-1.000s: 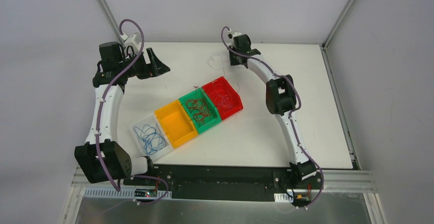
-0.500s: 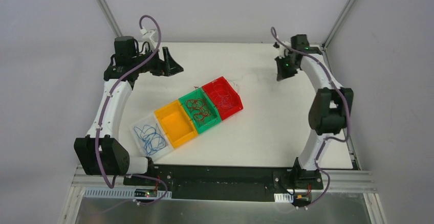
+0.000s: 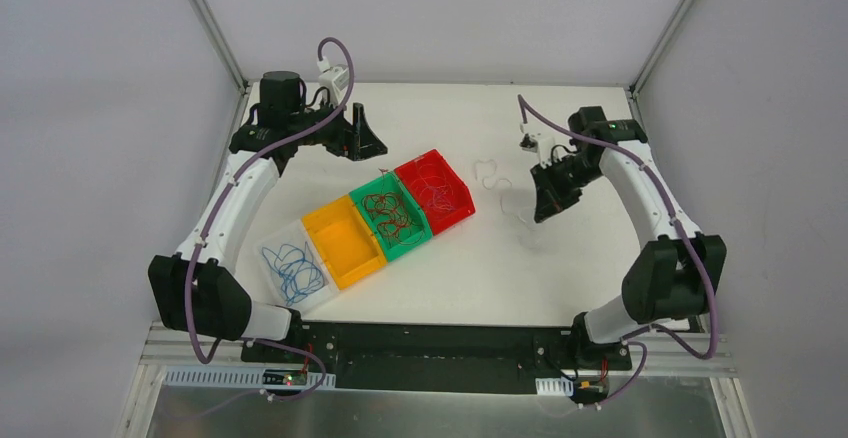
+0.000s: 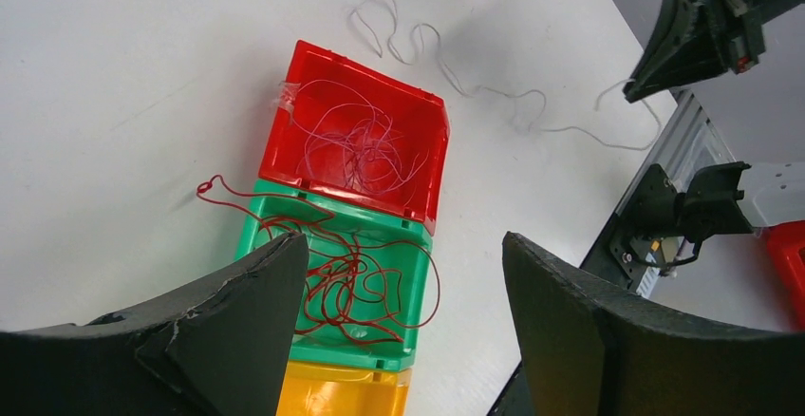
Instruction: Untangle the cables
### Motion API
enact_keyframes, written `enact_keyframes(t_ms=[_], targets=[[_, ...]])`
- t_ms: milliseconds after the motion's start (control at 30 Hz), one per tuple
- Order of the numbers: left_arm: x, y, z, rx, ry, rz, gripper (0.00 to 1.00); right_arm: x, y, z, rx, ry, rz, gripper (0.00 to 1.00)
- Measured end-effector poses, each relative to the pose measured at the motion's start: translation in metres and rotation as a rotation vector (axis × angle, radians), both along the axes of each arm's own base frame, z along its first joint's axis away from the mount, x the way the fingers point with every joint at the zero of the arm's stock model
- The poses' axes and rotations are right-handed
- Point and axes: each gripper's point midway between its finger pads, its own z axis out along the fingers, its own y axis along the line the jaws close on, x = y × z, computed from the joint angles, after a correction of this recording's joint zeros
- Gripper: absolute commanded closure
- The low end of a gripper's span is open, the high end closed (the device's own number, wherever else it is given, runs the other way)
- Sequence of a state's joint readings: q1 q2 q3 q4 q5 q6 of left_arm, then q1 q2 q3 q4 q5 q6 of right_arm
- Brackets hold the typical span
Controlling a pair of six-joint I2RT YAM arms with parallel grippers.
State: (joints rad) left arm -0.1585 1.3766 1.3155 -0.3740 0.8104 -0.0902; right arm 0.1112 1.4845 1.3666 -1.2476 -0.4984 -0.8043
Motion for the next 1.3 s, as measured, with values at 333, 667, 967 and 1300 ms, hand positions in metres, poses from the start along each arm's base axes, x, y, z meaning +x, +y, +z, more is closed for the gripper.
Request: enact_keyframes(t_ms=[333, 667, 967, 1300], targets=[[-0.009, 0.003, -0.009, 0.007, 0.011, 0.007, 0.23, 0.113, 0.049, -0.047, -0.015, -0.041, -0.119, 1.0], [-0.021, 0.007, -0.016, 0.023, 0.009, 0.014, 0.23, 0.193, 0.074, -0.08, -0.03, -0.115, -0.195, 0.25], [-0.027, 0.011, -0.019, 0.051, -0.019, 0.011, 0.22, 0.161, 0.063, -0.105, -0.072, -0.045, -0.143, 0.09], [-0.028, 0.013, -0.023, 0.076, -0.033, -0.006, 0.22, 0.15, 0.055, -0.115, -0.131, -0.04, -0.107, 0.23]])
